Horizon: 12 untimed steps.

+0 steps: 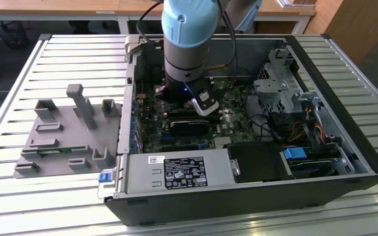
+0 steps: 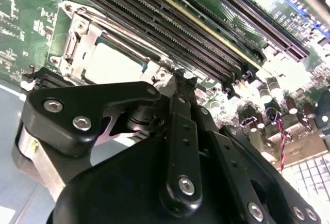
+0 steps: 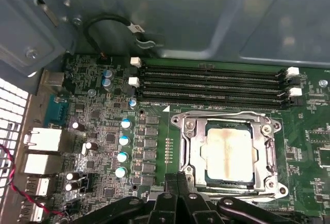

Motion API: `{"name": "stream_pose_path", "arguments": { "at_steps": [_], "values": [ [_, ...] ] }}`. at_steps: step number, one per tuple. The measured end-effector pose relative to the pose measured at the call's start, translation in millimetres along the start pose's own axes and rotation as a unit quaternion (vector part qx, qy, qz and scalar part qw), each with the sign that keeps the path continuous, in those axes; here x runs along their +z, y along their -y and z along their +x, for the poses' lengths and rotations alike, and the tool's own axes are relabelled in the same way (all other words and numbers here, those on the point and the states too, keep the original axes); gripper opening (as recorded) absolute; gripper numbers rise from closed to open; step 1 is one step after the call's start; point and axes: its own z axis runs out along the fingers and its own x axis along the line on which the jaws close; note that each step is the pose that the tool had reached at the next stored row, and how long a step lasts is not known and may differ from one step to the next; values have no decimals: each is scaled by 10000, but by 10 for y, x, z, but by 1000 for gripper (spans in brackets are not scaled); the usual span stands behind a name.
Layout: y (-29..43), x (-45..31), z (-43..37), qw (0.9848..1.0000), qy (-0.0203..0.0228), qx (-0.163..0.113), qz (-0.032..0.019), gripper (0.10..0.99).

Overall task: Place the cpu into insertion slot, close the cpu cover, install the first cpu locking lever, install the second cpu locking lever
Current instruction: 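Install the second cpu locking lever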

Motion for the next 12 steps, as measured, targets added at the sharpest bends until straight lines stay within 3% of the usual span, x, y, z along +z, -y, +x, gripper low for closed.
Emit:
{"name": "stream_pose_path", "arguments": {
  "at_steps": [12],
  "values": [
    [-46, -149, -2, 10000, 0, 0, 0, 106]
  ]
}}
